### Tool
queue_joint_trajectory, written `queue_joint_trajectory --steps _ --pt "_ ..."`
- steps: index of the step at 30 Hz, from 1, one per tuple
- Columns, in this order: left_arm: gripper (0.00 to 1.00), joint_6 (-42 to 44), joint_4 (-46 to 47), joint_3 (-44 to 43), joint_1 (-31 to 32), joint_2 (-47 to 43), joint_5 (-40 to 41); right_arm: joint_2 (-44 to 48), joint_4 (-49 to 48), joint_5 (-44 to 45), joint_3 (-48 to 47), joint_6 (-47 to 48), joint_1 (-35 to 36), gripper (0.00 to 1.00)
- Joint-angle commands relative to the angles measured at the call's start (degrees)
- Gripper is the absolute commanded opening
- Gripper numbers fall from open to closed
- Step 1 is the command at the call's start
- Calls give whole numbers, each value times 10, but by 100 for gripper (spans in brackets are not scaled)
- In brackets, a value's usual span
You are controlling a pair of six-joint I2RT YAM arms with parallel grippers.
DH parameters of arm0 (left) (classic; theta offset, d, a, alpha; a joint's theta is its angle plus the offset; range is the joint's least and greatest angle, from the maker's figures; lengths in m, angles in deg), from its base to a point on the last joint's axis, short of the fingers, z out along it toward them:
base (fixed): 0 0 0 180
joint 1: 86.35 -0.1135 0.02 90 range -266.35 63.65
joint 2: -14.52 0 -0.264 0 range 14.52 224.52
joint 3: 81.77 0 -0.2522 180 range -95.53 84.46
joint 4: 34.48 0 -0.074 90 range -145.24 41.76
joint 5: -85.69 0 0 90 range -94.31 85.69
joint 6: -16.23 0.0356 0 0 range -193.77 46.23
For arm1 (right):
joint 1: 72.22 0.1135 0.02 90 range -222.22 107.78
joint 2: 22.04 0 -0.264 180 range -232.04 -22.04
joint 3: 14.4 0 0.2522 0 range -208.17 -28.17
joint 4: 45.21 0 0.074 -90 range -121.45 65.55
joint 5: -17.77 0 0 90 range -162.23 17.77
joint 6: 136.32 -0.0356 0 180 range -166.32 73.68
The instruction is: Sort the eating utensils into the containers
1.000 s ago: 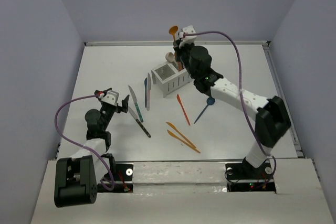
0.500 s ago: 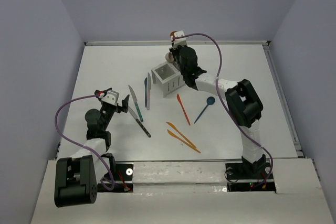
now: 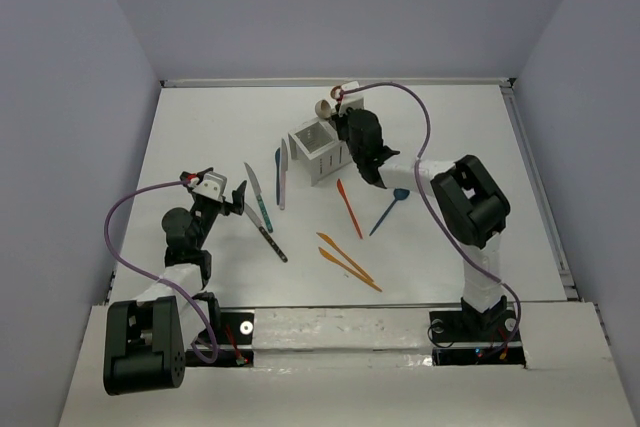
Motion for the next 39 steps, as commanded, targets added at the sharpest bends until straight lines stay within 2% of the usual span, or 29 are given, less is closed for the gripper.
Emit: queue_joint_trajectory --steps 1,2,4,10,14,21,25,29,30,31,33,34,36,38,39 --pt "99 11 46 0 3 -5 -5 51 -38 -8 18 -29 2 0" --pt "99 11 46 0 3 -5 -6 51 -38 -8 22 -29 2 0" --pt "99 10 45 0 2 -5 -5 60 -27 -12 30 -33 2 30" --pt "99 11 44 -1 3 -5 -5 104 25 -25 32 -34 2 54" --pt "99 11 44 -1 3 -5 -5 171 104 -1 32 -69 2 57" --pt "99 13 44 0 3 -5 -9 328 523 74 62 -318 2 57" --pt "99 12 44 0 3 -6 -10 369 642 53 159 -434 2 60" --pt "98 27 16 -19 4 0 -14 379 653 11 213 -484 2 62" --pt "98 26 -19 -39 4 2 -17 380 651 0 218 -501 2 62" --pt "96 28 -107 -90 3 4 -25 380 650 -15 220 -506 2 62" --pt "96 38 -188 -144 4 21 -35 376 643 -18 226 -516 2 62" --pt "95 42 -268 -198 4 34 -38 368 642 -14 227 -519 2 62" --pt "94 67 -345 -249 4 46 -30 356 641 -8 227 -523 2 63" --pt "94 93 -486 -311 4 63 -14 340 641 -7 229 -532 2 63" --pt "94 93 -487 -328 5 69 -14 337 639 -7 229 -532 2 63"
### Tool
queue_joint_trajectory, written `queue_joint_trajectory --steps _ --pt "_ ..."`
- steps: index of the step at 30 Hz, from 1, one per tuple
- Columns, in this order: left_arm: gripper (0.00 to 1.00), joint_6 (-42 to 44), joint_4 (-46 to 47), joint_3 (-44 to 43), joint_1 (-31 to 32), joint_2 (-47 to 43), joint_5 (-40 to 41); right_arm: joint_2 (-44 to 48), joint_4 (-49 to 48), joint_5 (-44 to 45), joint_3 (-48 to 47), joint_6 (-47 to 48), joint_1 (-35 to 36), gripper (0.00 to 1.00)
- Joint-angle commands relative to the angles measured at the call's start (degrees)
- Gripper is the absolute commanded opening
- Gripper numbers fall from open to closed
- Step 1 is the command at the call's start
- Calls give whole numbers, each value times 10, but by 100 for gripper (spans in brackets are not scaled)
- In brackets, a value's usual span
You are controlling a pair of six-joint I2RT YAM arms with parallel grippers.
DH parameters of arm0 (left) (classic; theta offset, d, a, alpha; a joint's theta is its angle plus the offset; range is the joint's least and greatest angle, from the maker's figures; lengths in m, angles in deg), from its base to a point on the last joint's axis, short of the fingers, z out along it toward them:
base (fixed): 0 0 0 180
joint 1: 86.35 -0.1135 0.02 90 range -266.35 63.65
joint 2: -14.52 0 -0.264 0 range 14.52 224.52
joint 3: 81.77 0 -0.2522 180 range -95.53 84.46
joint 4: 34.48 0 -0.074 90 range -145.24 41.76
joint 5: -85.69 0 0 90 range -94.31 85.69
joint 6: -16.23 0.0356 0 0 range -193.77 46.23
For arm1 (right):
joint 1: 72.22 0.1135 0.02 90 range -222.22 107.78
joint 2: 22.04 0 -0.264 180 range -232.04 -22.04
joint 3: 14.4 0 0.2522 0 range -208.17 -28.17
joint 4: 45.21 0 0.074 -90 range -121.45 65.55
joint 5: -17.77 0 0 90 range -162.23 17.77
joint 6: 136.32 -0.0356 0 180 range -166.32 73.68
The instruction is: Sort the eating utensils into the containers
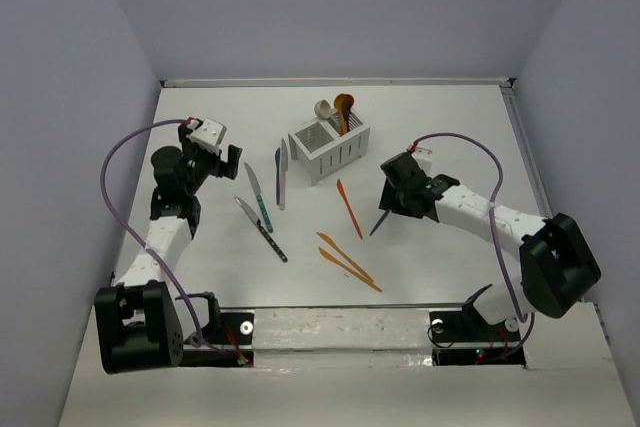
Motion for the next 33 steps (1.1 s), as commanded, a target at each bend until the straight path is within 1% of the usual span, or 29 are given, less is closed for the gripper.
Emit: queue_joint_trajectory --steps 1,4,6,9,13,15,17,19,22,23,25,26,30,31,33 --pt "94 65 -247 -103 3 18 4 -23 -10 4 -6 -43 2 63" --pt "94 83 -291 -122 4 27 14 -38 -30 0 -11 -44 2 62" --pt "93 88 -303 -125 10 30 36 -60 -32 0 -21 -41 2 62" --pt "93 88 -320 -133 14 32 43 -96 -35 8 -41 -40 -4 61" --pt "94 85 -323 -128 16 11 41 -134 -45 13 -52 -39 -14 59" --pt "95 89 -323 -124 16 -7 43 -151 -66 -1 -49 -36 -34 57" --pt "95 91 -323 -121 16 -19 51 -184 -75 -27 -53 -27 -34 56" --pt "96 95 -324 -114 16 -26 60 -203 -76 -35 -61 -26 -34 50" --pt "97 104 -327 -107 16 -41 68 -214 -76 -26 -49 -33 -34 27" --pt "97 107 -327 -101 16 -51 72 -209 -76 -24 -43 -35 -34 15" --pt "98 115 -327 -96 16 -59 78 -188 -76 -11 -28 -39 -34 3" --pt "98 115 -326 -93 16 -63 79 -179 -75 -6 -23 -37 -34 0" --pt "99 111 -328 -97 16 -56 86 -104 -67 30 -24 -9 -34 0" --pt "99 111 -329 -99 16 -53 81 -64 -67 47 -31 22 -34 0" --pt "99 113 -329 -103 16 -50 73 -23 -94 63 -64 77 -34 0"
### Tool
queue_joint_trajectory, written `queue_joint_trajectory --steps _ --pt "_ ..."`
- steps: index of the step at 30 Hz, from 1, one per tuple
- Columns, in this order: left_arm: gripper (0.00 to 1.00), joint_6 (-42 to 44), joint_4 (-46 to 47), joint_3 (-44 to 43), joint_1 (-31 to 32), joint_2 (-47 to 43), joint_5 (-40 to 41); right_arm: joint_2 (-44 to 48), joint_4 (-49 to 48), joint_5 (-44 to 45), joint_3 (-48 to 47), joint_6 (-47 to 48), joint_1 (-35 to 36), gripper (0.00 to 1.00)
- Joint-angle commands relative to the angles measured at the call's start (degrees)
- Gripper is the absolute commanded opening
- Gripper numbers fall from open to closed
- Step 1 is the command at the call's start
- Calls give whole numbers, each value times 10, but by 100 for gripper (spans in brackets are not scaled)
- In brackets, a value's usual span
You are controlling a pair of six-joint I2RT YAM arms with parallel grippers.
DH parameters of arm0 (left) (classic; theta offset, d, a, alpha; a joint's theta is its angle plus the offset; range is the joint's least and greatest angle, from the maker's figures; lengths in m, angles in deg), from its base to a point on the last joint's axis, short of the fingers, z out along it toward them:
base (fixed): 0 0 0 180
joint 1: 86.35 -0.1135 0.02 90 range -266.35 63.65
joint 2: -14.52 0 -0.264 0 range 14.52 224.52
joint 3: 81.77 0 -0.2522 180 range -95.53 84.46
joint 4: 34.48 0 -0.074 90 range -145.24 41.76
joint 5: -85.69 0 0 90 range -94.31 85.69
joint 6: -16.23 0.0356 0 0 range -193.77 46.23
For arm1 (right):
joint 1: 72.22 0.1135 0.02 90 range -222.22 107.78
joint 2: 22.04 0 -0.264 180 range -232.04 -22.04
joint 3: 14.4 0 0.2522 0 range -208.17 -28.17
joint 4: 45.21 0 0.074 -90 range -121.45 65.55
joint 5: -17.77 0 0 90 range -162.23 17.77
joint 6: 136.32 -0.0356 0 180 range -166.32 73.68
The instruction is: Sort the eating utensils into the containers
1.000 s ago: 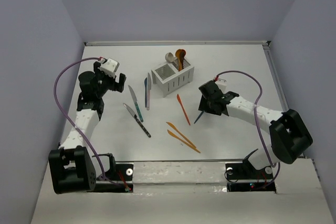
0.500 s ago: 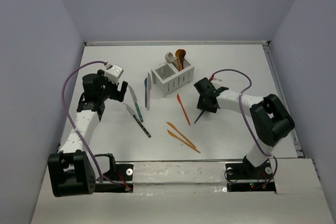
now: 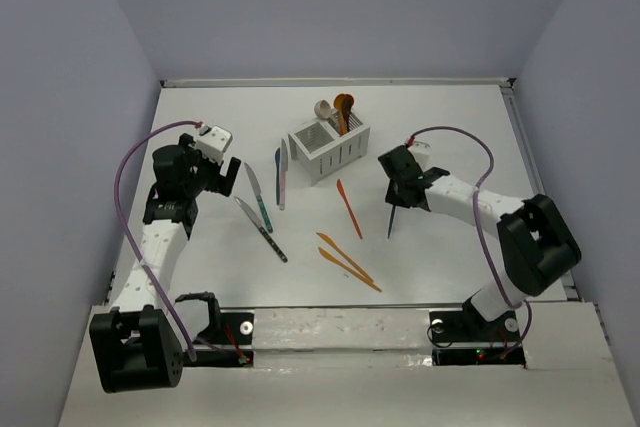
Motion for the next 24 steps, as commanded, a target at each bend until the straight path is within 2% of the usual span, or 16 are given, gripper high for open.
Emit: queue_joint_trajectory --steps 1,2,3,4,6,7,8,9,11,12,15,17,19,24 --pt "99 10 6 -5 3 2 -17 135 -59 56 -53 160 -2 0" --pt "99 11 9 -8 3 5 -22 151 -91 56 -64 210 -2 0" --pt "99 9 18 -9 3 6 -34 164 -172 50 -80 301 4 0" --pt "99 6 25 -11 3 7 -36 175 -214 40 -87 340 4 0" --pt "99 -8 40 -14 3 12 -37 183 -355 -11 -112 409 4 0" --pt "99 -15 55 -16 3 14 -35 179 -396 -66 -119 473 4 0" --pt "99 -20 62 -18 3 16 -33 162 -491 -92 -124 497 4 0" --pt "99 -33 80 -16 3 17 -27 148 -544 -117 -126 536 4 0" --pt "99 -44 99 -6 3 15 -21 112 -663 -166 -135 557 4 0" --pt "99 -44 105 -2 2 15 -18 91 -687 -172 -146 562 4 0" --pt "99 -39 110 2 1 31 7 -24 -705 -205 -217 590 4 0" --pt "99 -39 114 9 1 41 11 -62 -718 -215 -250 588 4 0" --pt "99 -39 118 12 1 42 8 -102 -759 -221 -252 573 4 0" --pt "99 -40 125 12 1 52 11 -144 -893 -231 -190 548 4 0"
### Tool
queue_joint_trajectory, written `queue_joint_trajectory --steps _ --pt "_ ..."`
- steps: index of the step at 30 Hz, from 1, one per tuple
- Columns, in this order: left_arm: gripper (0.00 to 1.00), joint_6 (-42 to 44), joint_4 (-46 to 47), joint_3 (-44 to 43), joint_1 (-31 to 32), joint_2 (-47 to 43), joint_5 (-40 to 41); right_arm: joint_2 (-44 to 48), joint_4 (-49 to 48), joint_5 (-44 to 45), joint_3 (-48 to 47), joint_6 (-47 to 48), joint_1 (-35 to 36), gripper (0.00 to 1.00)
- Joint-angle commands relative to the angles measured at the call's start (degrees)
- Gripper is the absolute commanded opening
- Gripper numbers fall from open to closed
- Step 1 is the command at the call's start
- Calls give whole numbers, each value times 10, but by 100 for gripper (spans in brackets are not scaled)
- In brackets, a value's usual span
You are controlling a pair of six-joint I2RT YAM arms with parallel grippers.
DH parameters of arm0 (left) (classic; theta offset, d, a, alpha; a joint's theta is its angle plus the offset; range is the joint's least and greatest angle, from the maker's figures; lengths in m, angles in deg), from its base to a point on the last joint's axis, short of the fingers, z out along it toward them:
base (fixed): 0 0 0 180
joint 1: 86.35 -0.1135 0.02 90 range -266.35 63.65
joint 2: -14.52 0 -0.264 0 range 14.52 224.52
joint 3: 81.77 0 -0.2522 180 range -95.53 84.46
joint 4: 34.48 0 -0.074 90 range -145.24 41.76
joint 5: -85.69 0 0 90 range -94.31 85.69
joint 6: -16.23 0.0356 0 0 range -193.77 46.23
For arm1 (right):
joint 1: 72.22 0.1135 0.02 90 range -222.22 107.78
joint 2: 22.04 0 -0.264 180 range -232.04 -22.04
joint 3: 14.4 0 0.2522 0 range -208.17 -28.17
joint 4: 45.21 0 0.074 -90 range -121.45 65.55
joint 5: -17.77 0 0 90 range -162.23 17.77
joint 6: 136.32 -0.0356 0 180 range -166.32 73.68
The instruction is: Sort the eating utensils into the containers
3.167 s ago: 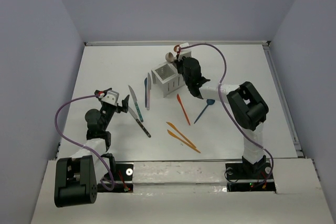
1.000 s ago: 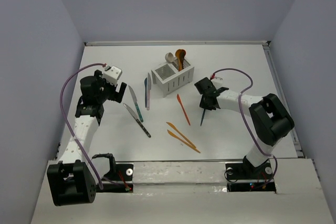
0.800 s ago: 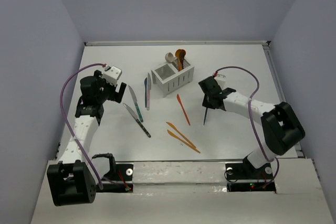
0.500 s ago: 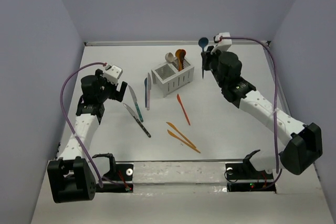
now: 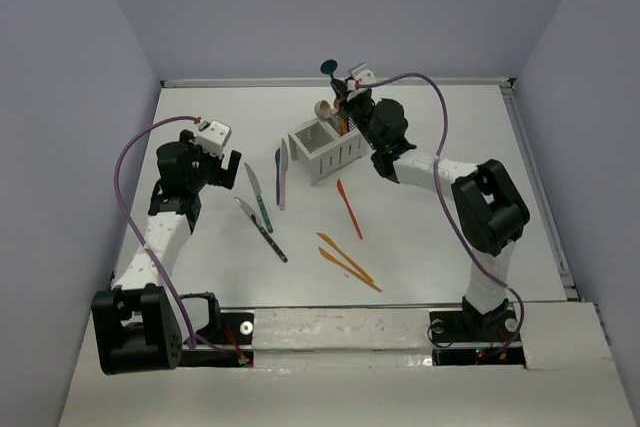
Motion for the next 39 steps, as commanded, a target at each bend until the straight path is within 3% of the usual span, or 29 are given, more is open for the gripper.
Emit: queue_joint_trajectory --steps 1,17,24,28,32,36,39 --pt "99 -8 37 3 1 3 5 -10 -184 -23 33 -11 3 0" --pt "99 -5 44 17 1 -15 6 -59 -179 4 110 -48 3 0" --pt "99 -5 42 17 0 -18 5 -13 -144 0 130 -48 3 44" --pt "99 -4 40 17 1 -23 6 45 -118 4 149 -30 3 59" --pt "99 0 29 10 1 -26 5 132 -13 -13 157 -26 3 64" --pt "96 5 -32 -26 1 -6 -10 206 270 -42 106 -87 15 63" --pt "88 0 -134 -84 8 39 -35 235 377 26 92 -142 40 59"
